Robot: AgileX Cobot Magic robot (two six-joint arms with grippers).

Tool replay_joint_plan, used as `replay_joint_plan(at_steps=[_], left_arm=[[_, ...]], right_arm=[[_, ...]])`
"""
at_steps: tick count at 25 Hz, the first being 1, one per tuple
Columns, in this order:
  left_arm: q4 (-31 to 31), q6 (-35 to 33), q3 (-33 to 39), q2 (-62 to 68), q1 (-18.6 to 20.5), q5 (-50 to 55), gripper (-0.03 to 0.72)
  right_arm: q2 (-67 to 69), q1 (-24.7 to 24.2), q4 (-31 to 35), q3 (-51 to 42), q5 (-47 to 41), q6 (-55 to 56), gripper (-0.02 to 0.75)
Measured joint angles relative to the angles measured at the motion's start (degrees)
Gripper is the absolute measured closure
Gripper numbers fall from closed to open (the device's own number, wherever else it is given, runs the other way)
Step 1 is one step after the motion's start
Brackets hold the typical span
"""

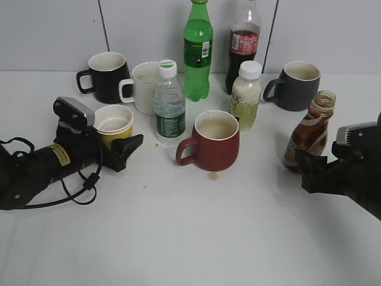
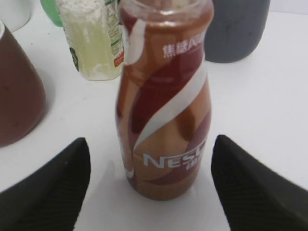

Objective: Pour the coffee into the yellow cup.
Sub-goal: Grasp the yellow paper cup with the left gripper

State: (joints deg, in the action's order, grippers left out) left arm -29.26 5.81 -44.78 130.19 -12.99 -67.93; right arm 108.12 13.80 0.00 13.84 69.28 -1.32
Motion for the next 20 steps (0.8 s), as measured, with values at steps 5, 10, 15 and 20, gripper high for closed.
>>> replay_joint_plan(at_steps=[5,10,15,20], left_arm=[[-0.41,0.00,-0.73,1.22,0.00,0.00,0.109],[-0.41,0.06,-0.73,1.41,0.00,-0.90,0.225],[-0.41,0.06,-0.73,1.41,0.00,-1.17,0.294],[-0.41,0.06,0.03,0.83,0.00,-1.24,0.302]], right_arm=[[0.00,0.00,0.00,0.00,0.00,0.00,0.152],[0.02,0.00,0.00,0.00,0.00,0.00,0.152],[0.02,0.00,1.05,0.00,0.00,0.00,0.150],[0.18,0.00,1.05,1.14,0.06,-0.04,0.148]])
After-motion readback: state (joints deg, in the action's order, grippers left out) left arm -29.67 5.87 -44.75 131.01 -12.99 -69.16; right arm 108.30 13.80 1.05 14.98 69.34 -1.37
